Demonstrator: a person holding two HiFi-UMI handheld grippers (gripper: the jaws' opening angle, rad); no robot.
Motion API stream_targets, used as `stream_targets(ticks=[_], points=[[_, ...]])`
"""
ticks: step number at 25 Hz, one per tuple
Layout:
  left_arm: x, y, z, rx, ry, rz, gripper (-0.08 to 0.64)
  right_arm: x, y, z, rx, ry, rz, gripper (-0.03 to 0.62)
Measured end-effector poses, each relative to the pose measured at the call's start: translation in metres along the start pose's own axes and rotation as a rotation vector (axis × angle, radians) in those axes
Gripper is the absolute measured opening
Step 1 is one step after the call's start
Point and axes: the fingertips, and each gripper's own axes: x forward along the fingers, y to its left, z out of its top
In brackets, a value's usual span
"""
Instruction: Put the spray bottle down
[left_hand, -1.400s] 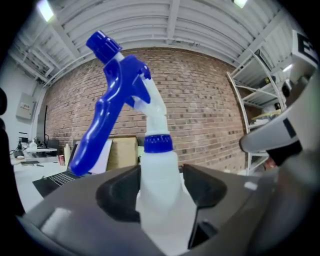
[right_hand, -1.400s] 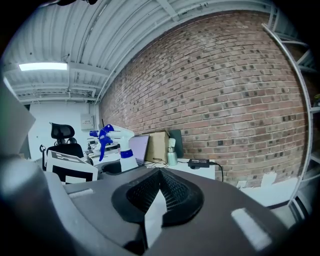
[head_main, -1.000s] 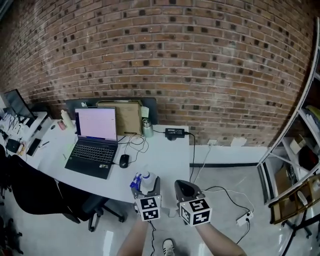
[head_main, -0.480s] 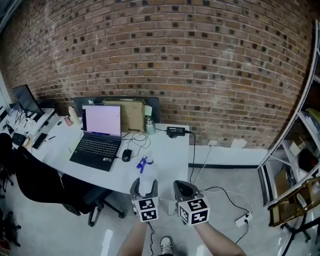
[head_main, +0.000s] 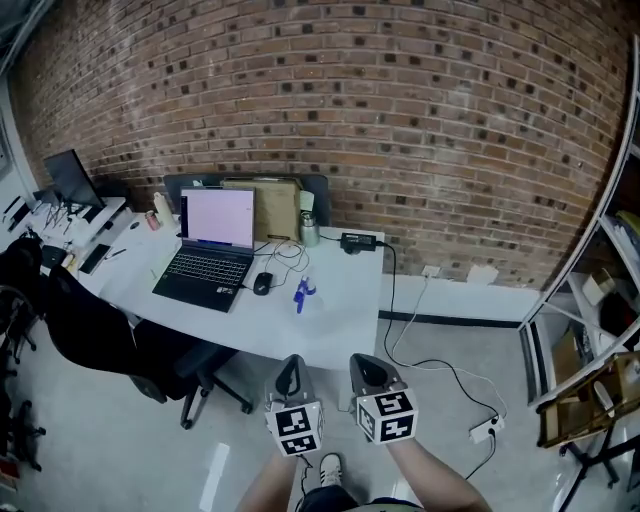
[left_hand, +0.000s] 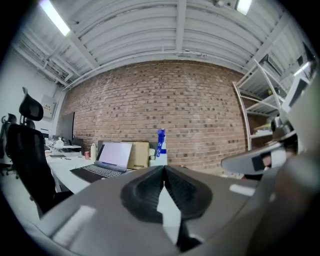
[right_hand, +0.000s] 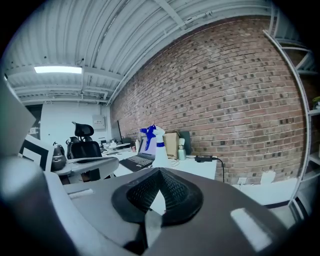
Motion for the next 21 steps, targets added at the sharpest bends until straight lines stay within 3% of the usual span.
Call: stream_targets(ticks=[8,21], points=[[-0.033,-0.012,0.006,0.013,0.003,-0.011,0.006,-0.025,0.012,-0.007,-0.02,-0.01,0.006,-0.005],[-0.042,-0.014,0.013,0.032,0.008,-0.009,0.006,-0.036,0.023,0.001,-0.044,-0.035,0.01,-0.005]])
